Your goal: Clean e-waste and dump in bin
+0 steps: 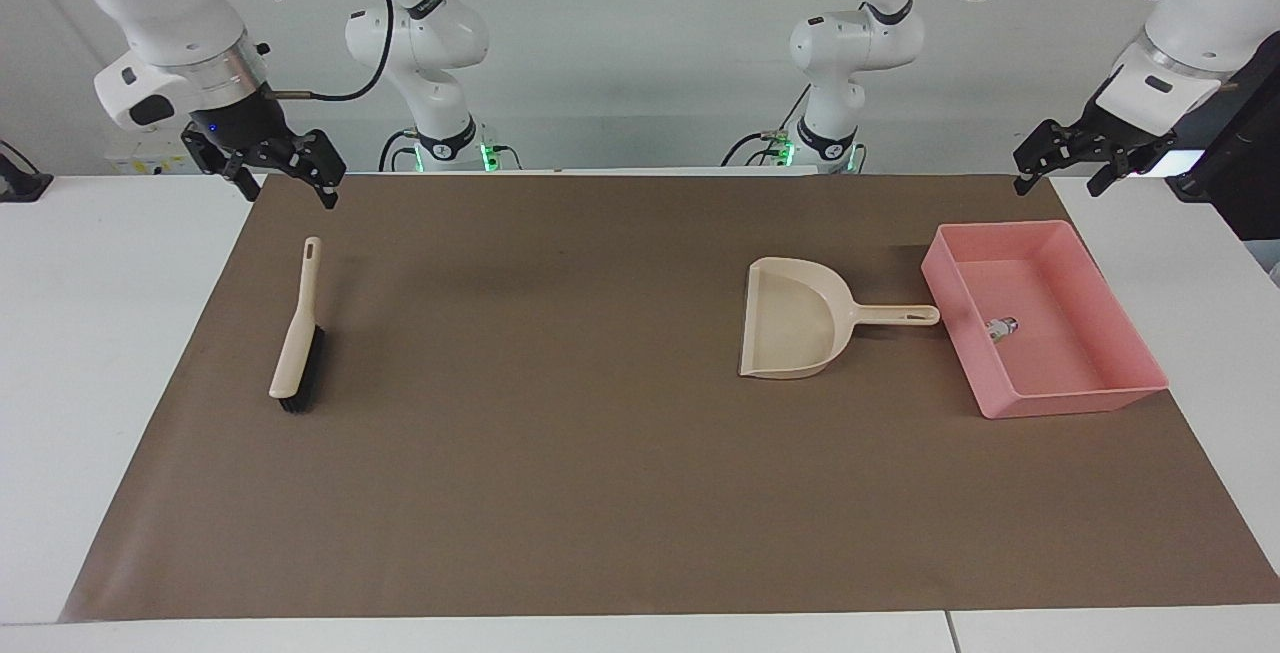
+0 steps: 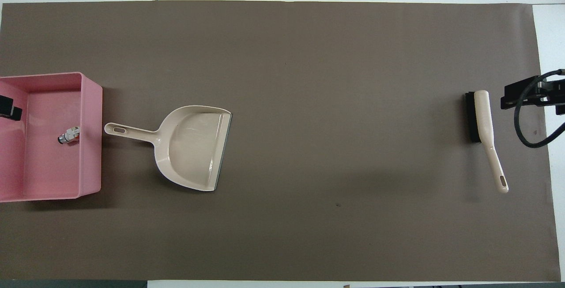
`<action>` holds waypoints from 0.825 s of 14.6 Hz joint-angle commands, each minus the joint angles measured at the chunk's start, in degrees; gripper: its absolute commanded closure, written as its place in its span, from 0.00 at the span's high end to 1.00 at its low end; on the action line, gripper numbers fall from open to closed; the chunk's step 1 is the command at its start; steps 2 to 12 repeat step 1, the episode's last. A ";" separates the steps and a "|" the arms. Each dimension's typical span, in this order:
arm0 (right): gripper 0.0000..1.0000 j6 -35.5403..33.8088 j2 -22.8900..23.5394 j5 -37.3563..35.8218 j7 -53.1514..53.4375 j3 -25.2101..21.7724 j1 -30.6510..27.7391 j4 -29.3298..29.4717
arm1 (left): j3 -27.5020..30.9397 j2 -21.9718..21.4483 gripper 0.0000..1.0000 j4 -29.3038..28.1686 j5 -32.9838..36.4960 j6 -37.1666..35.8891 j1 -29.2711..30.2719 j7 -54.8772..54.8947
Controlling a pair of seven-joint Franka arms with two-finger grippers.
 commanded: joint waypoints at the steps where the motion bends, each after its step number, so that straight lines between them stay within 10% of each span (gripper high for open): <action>1: 1.00 1.22 -0.87 0.52 -0.93 0.12 -0.51 -1.41 | 0.12 -1.25 0.99 -1.50 0.89 1.19 -0.95 -0.26; 12: 1.00 1.22 -0.87 0.52 -0.93 0.12 -0.51 -1.41 | 0.12 -1.25 0.99 -1.50 0.89 1.19 -0.95 -0.26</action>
